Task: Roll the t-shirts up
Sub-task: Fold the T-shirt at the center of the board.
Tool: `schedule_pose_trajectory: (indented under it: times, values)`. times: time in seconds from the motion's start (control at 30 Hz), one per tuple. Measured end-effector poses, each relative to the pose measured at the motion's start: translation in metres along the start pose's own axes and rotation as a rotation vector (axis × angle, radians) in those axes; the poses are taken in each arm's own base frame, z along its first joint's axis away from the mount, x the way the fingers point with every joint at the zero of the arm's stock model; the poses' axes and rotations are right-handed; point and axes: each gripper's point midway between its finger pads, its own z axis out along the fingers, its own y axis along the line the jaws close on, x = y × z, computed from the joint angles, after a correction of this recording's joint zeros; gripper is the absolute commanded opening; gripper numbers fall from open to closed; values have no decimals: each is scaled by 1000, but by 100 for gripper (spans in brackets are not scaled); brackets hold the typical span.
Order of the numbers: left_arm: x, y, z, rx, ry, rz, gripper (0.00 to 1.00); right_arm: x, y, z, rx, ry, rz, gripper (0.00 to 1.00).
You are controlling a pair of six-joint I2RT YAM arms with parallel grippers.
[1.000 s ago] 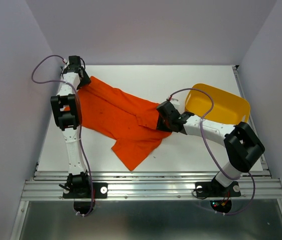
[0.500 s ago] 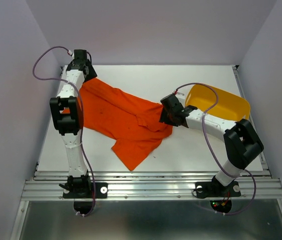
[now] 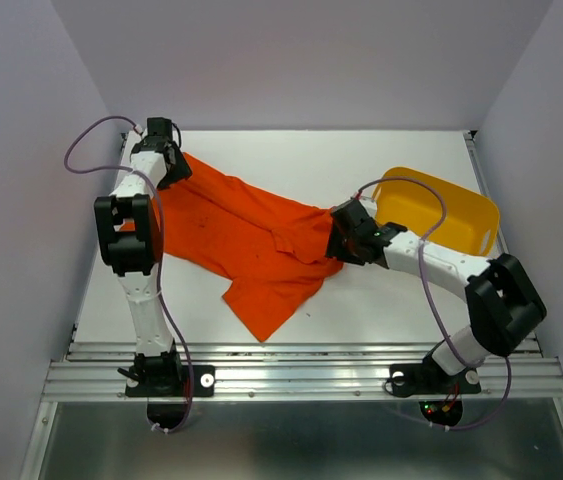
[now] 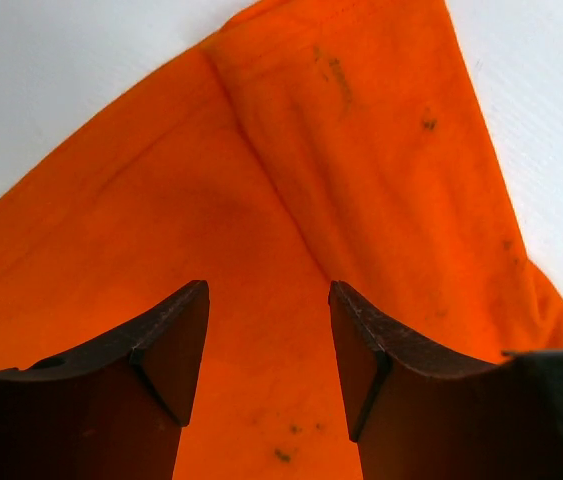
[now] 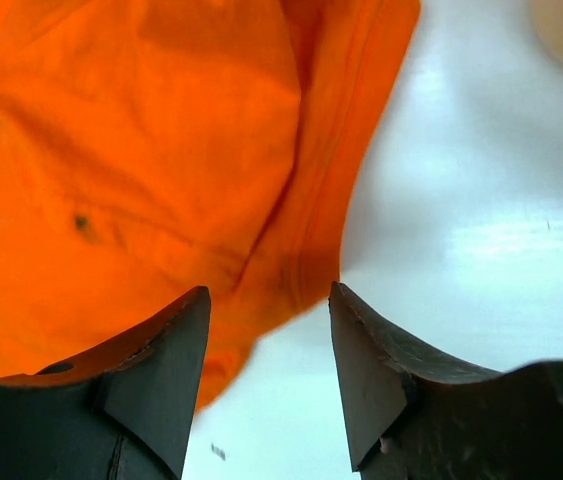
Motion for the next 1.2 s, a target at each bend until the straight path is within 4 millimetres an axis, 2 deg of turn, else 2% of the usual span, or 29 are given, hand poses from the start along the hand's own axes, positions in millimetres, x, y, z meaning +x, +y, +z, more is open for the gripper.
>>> schedule_pose_trajectory:
  times: [0.07,0.17,0.27,0.37,0.5,0.6,0.7,0.73,0.8,0.93,1.03,1.07,1.13,1.2]
  values:
    - [7,5,-11,-5,8,-4,62,5,0,-17,-34,-7,0,58]
    - [5,8,-33,-2,-12,-13,62,18,18,-35,-98,-9,-20,61]
    - [-9,7,-56,15,-66,-24,62,51,44,-47,-160,33,-80,62]
    - [-19,6,-71,27,-104,-32,62,85,58,-49,-180,89,-135,63]
    - [-19,6,-74,28,-111,-32,62,115,63,-36,-147,144,-189,59]
    - [-12,9,-71,20,-93,-29,62,123,65,-25,-117,158,-198,45]
    - [-7,11,-69,14,-82,-26,62,124,64,-17,-92,155,-198,20]
    - [-6,12,-69,13,-80,-26,62,125,64,-16,-86,154,-196,7]
    - [-5,13,-70,12,-79,-24,62,127,63,-13,-75,154,-191,1]
    - [-6,12,-71,14,-82,-23,62,134,66,-18,-79,145,-211,1]
    - [-6,12,-71,14,-82,-23,62,150,74,-29,-95,154,-246,4]
    - [-6,12,-71,14,-82,-23,61,156,78,-34,-100,156,-256,13]
    - [-6,12,-71,15,-82,-23,62,163,84,-40,-105,158,-258,40]
    - [-6,12,-71,17,-81,-23,62,172,89,-43,-108,164,-255,47]
